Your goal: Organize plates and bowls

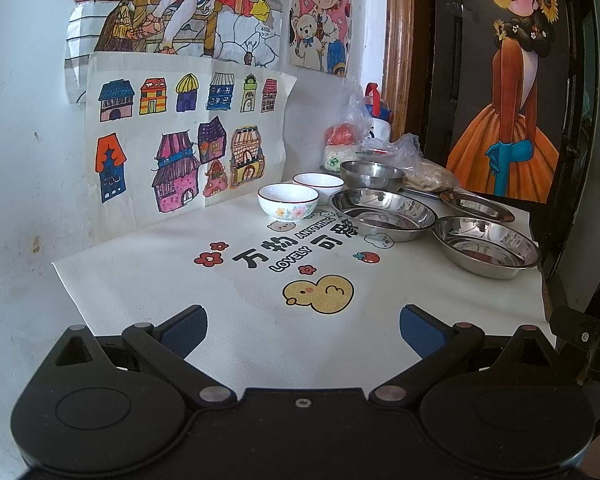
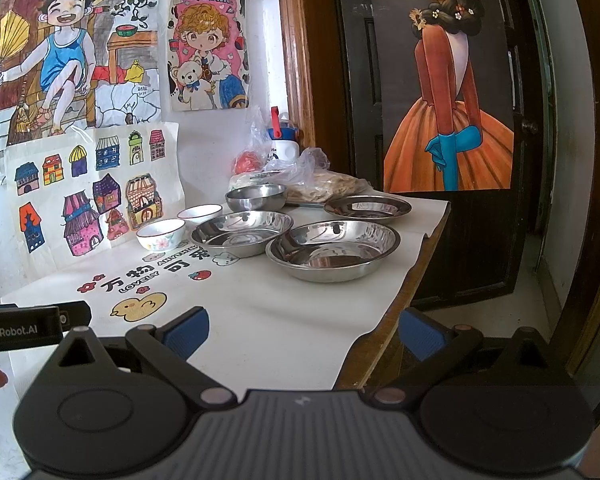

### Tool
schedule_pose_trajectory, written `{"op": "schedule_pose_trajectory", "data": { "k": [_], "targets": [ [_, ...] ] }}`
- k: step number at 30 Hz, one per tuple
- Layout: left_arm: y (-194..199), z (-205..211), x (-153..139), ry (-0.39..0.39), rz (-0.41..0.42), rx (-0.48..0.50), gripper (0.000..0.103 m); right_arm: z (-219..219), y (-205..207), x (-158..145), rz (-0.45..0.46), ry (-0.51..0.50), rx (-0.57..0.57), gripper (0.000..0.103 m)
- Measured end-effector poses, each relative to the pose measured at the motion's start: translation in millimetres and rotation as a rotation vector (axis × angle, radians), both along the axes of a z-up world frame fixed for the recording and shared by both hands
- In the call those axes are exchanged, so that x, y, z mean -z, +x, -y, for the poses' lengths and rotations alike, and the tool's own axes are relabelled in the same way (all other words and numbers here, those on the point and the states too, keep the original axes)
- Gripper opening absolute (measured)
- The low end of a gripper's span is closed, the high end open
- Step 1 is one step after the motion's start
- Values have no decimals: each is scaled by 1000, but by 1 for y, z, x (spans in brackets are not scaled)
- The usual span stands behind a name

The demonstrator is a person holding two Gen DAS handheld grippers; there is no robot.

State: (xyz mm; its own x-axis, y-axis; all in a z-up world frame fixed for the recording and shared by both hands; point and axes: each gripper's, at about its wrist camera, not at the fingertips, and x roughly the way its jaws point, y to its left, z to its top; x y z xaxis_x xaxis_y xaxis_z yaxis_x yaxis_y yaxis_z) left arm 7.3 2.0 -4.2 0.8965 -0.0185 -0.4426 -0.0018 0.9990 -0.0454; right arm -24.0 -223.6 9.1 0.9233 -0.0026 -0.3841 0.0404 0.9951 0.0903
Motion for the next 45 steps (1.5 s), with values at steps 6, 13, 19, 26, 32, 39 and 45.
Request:
{"op": "schedule_pose_trajectory", "data": {
  "k": [6, 13, 19, 26, 32, 39, 45],
  "targets": [
    [1, 0, 0, 1, -1, 0, 102, -1, 1, 1, -4, 0, -1, 103],
    [3, 3, 2, 7, -7, 1, 102, -1, 3, 1, -4, 0, -1, 103],
    [6, 5, 3, 12, -15, 3, 102, -1, 5, 4, -6, -2, -9, 103],
    [12, 6, 2, 19, -24, 8, 102, 4, 13, 6, 5, -18, -16, 103],
    [32, 5, -8, 10, -46, 58, 102, 30, 30, -6, 42, -17, -69, 103],
    [79, 19, -45, 19, -7, 187, 102, 70, 75, -25, 34, -22, -127, 103],
    [125, 49, -54, -21, -63, 280, 102, 92, 118, -30, -7, -70, -134, 103]
  ]
}}
